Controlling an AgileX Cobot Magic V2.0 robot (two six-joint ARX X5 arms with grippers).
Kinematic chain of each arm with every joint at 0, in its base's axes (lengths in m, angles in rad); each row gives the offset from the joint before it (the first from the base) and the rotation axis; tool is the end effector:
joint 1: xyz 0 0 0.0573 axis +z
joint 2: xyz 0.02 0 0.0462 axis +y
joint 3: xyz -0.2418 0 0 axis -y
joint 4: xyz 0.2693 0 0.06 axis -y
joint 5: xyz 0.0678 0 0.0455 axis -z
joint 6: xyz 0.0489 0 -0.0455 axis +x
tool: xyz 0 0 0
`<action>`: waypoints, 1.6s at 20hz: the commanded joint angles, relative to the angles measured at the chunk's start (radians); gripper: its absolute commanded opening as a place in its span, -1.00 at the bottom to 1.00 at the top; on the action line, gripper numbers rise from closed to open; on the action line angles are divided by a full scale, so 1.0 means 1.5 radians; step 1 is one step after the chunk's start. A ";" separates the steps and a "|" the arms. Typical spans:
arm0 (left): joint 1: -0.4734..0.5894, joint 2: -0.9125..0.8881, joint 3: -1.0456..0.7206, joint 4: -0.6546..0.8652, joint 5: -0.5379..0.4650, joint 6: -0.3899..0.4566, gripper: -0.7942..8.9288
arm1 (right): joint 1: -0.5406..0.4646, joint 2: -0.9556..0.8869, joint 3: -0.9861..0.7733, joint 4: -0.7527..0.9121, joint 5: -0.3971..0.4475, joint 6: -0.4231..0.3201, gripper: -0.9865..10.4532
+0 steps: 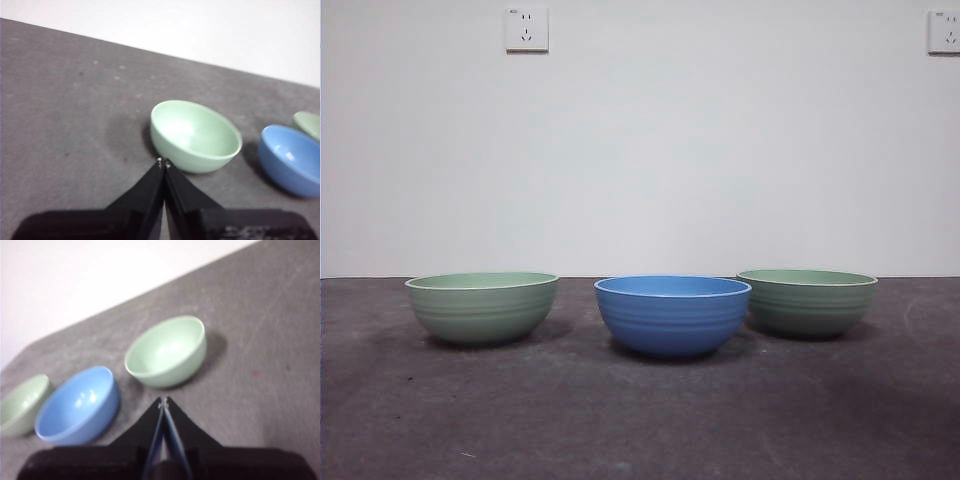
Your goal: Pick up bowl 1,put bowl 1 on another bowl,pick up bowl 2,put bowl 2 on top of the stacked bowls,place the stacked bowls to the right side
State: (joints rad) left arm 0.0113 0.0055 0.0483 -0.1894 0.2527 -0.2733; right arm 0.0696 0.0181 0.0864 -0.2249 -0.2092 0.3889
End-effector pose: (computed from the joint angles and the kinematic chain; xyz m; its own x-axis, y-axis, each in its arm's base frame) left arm 0.1587 -0.0104 0.1595 0.9606 -0.2392 -0.1414 0.1882 0.9345 -0.3022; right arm 0.1559 0.0211 0.1681 0.9494 0.2744 -0.1526 -0.1933 0.8939 0.4045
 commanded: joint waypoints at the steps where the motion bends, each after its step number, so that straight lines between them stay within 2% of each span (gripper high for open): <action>1: 0.002 0.001 0.029 -0.004 0.010 -0.039 -0.85 | -0.002 0.014 0.037 0.008 -0.001 0.015 -0.85; 8: 0.002 0.049 0.130 -0.089 0.061 -0.040 -0.85 | -0.001 0.113 0.161 -0.068 -0.022 0.003 -0.85; 12: 0.002 0.104 0.195 -0.142 0.112 -0.006 -0.85 | -0.001 0.194 0.250 -0.143 -0.067 -0.051 -0.85; 17: 0.002 0.183 0.278 -0.220 0.189 0.067 -0.85 | -0.001 0.296 0.364 -0.276 -0.094 -0.135 -0.85; 20: 0.002 0.229 0.326 -0.279 0.225 0.115 -0.85 | -0.001 0.355 0.427 -0.348 -0.141 -0.202 -0.85; 24: 0.001 0.282 0.373 -0.342 0.278 0.174 -0.85 | 0.000 0.418 0.494 -0.433 -0.175 -0.269 -0.85; 28: 0.001 0.321 0.399 -0.392 0.326 0.210 -0.85 | 0.009 0.465 0.543 -0.513 -0.178 -0.319 -0.85; 32: 0.000 0.338 0.414 -0.433 0.327 0.238 -0.85 | 0.016 0.488 0.554 -0.549 -0.175 -0.352 -0.85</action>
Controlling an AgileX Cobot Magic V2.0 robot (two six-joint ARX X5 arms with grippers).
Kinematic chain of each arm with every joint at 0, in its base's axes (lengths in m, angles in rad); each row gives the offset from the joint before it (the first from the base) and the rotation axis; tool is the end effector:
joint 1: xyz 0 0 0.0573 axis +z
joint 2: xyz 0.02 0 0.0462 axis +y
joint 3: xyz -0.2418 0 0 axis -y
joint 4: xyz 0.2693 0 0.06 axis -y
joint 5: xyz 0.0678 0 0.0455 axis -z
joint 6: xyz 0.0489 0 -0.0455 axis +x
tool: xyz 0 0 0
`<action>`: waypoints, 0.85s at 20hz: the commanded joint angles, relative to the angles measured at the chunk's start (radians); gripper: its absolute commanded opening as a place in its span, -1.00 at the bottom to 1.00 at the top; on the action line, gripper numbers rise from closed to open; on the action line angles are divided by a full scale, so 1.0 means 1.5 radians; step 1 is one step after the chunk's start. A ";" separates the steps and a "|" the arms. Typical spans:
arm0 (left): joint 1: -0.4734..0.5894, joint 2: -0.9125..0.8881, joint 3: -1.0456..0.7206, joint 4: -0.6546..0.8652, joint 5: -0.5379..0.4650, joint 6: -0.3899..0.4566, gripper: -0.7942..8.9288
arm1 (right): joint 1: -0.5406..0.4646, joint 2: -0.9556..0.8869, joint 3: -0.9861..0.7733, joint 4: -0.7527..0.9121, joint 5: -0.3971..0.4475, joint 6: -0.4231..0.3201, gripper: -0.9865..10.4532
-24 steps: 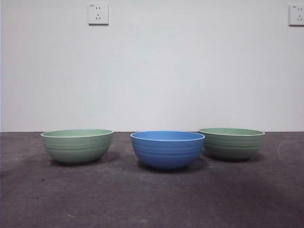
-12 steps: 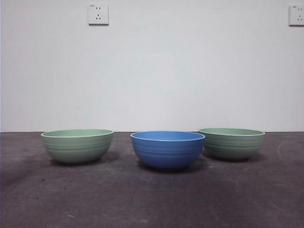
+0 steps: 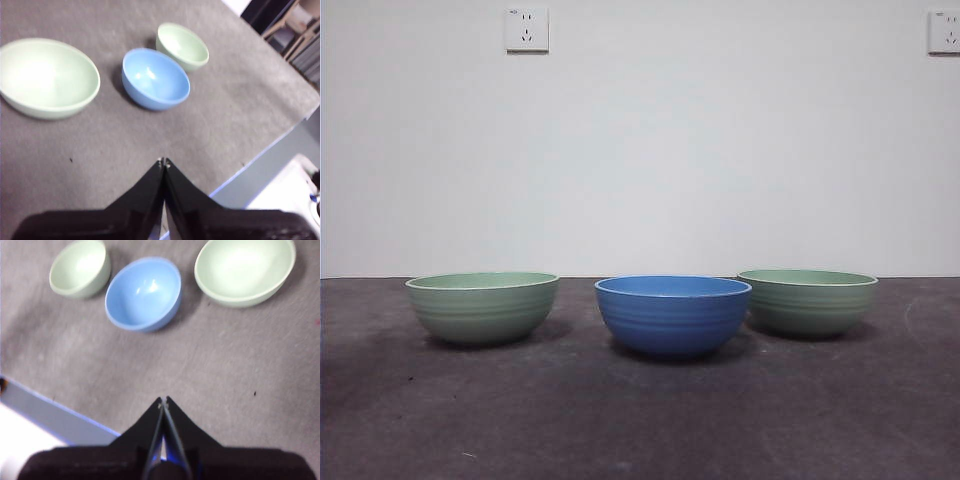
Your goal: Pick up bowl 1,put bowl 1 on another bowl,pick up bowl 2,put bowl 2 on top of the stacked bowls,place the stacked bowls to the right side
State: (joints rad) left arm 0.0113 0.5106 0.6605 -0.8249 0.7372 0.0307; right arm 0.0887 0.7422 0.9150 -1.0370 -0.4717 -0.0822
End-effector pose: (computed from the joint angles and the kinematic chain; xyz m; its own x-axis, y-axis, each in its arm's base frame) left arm 0.1479 -0.0312 0.2562 0.5856 -0.6656 -0.4626 0.5353 0.7461 -0.3959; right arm 0.1664 0.0371 0.2876 0.5358 0.5038 -0.6775 -0.4337 0.8527 0.2911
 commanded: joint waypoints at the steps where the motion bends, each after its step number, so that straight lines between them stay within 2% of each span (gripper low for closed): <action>1: 0.000 0.003 0.006 -0.010 0.001 0.035 -0.85 | 0.003 0.008 0.002 -0.008 0.000 -0.038 -0.84; 5: 0.000 0.003 0.006 -0.010 0.001 0.034 -0.81 | 0.003 0.011 0.002 -0.007 0.002 -0.037 -0.78; 6: 0.000 0.003 0.006 -0.010 0.001 0.032 -0.69 | 0.003 0.011 0.002 -0.006 0.003 -0.034 -0.67; 8: 0.000 0.004 0.007 -0.010 0.000 0.027 -0.17 | 0.003 0.011 0.002 -0.005 0.004 -0.023 -0.38; 9: 0.000 0.003 0.007 -0.010 -0.001 0.027 0.16 | 0.003 0.011 0.002 -0.005 0.004 -0.016 -0.24; 10: 0.000 0.004 0.007 -0.009 -0.001 0.027 0.37 | 0.003 0.011 0.002 -0.005 0.004 -0.010 -0.10; 12: 0.000 0.004 0.007 -0.009 -0.001 0.027 0.44 | 0.003 0.011 0.002 -0.005 0.004 -0.003 0.07; 17: 0.000 0.004 0.007 -0.009 -0.002 0.027 0.44 | 0.003 0.013 0.002 -0.005 0.004 0.005 0.08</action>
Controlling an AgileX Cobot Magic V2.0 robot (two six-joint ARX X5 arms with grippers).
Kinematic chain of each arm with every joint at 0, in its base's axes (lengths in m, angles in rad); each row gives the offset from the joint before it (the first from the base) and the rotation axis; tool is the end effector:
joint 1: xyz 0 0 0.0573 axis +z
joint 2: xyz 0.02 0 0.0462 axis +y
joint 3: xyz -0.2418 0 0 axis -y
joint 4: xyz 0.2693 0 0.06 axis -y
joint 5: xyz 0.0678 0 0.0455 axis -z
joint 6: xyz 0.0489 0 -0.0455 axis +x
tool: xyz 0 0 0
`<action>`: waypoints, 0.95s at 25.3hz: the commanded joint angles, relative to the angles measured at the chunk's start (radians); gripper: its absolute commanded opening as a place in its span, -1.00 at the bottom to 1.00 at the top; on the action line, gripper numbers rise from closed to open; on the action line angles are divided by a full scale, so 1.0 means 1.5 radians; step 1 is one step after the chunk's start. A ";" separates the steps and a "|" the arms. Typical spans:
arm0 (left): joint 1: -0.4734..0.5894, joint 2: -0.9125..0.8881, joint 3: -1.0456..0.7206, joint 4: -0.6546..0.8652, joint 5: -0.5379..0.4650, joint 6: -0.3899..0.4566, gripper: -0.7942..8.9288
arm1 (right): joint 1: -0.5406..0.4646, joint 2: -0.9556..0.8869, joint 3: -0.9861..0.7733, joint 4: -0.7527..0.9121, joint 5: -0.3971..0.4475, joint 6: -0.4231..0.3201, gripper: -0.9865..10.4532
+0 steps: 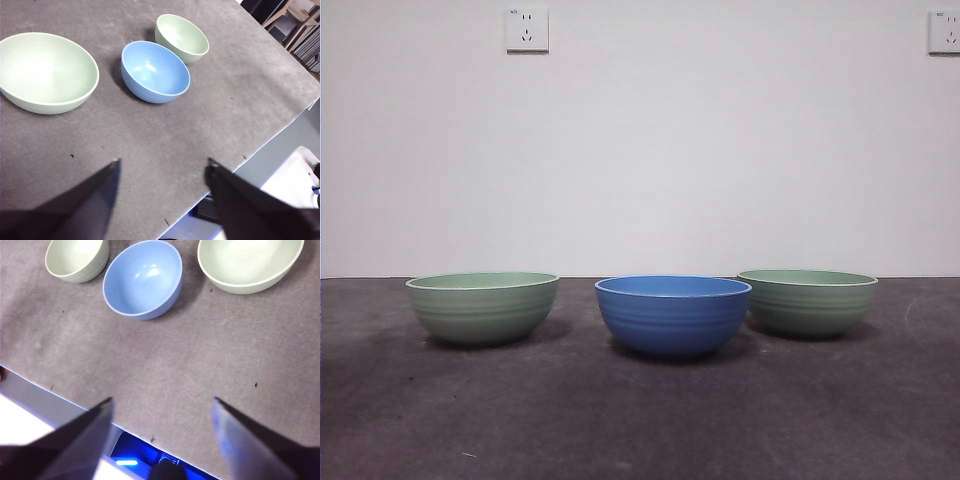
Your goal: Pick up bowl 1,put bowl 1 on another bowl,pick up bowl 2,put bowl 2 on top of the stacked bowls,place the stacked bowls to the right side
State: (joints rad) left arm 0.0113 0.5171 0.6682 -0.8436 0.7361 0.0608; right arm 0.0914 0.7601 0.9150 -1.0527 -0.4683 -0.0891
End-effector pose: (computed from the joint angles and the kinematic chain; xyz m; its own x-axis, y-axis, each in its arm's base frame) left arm 0.1474 -0.0312 0.2565 0.5779 -0.6649 -0.4732 0.5462 0.7459 -0.3811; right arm 0.1683 0.0376 0.2838 0.5127 0.5003 -0.6978 -0.4295 0.8532 0.2961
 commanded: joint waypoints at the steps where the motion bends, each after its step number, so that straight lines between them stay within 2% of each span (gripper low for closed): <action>1: 0.000 0.000 0.003 0.003 -0.002 0.007 0.44 | 0.001 0.001 0.002 0.005 0.002 0.010 0.08; 9: 0.000 0.001 0.013 0.008 -0.004 -0.009 0.44 | 0.001 0.015 0.002 0.031 0.002 0.039 0.06; 13: 0.000 0.004 0.019 0.008 -0.003 -0.009 0.44 | 0.001 0.042 0.007 0.094 0.005 0.080 0.05; 19: 0.000 0.004 0.019 0.008 -0.003 -0.009 0.44 | 0.001 0.136 0.042 0.164 0.057 0.123 0.05; 22: 0.000 0.004 0.019 0.008 -0.003 -0.009 0.44 | 0.001 0.206 0.074 0.183 0.059 0.128 0.05; 24: 0.000 0.004 0.019 0.008 -0.003 -0.009 0.44 | 0.001 0.254 0.096 0.193 0.083 0.129 0.05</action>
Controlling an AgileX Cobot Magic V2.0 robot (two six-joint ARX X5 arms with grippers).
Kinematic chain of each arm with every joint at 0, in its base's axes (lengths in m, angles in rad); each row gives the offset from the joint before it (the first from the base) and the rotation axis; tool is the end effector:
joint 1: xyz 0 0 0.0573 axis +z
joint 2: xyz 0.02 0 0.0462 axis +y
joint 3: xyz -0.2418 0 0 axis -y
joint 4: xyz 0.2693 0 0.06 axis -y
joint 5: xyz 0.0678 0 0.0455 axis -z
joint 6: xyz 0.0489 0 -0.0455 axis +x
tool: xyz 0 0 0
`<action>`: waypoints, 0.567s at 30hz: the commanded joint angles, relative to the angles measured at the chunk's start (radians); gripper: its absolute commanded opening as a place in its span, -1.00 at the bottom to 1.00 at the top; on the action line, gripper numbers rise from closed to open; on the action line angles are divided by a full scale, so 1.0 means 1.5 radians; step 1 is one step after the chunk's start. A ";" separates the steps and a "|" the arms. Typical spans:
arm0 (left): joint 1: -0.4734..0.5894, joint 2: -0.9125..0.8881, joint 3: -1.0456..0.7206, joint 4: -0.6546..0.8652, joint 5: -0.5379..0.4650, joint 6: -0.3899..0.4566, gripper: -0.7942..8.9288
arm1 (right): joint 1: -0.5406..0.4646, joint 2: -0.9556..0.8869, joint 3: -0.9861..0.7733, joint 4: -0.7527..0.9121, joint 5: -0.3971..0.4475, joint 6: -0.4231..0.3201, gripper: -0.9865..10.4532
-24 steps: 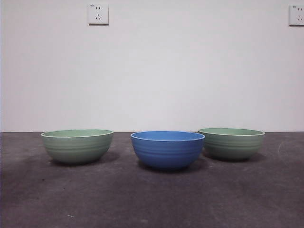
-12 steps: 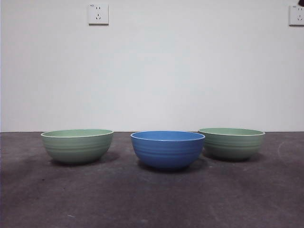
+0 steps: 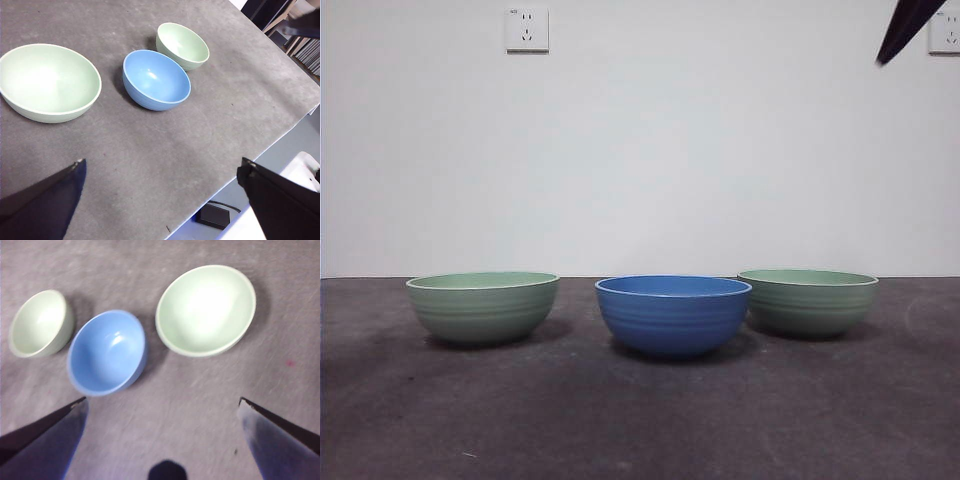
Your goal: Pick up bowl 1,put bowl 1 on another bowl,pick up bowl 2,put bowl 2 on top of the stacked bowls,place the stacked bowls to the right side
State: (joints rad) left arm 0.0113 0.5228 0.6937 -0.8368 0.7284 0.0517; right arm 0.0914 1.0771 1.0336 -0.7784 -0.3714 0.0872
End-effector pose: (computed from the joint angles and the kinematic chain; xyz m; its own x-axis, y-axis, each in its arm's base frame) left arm 0.1480 -0.0309 0.2647 0.5943 -0.6590 -0.4610 0.5462 0.7515 -0.3700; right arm 0.2516 0.0409 0.2816 0.5986 0.4193 -0.6825 -0.2663 0.9078 0.3241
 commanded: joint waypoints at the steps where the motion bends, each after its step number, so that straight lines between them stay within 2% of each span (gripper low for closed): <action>1: 0.000 0.000 0.002 0.004 0.002 -0.003 0.44 | 0.001 0.069 0.030 0.015 0.031 0.012 0.05; 6: 0.000 0.000 0.002 0.004 0.002 -0.003 0.44 | 0.001 0.193 0.082 0.048 0.046 0.019 0.04; 10: 0.000 0.000 0.002 0.004 0.002 -0.003 0.44 | 0.001 0.277 0.108 0.076 0.081 0.019 0.04; 14: 0.000 0.000 0.002 0.003 0.002 -0.003 0.44 | 0.001 0.344 0.111 0.125 0.092 0.020 -0.14; 17: 0.000 0.000 0.002 0.003 0.002 -0.003 0.44 | 0.001 0.384 0.111 0.149 0.097 0.024 -0.17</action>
State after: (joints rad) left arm 0.0113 0.5236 0.6937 -0.8368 0.7284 0.0517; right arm 0.0914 1.6356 1.1980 -0.5636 -0.2306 0.1131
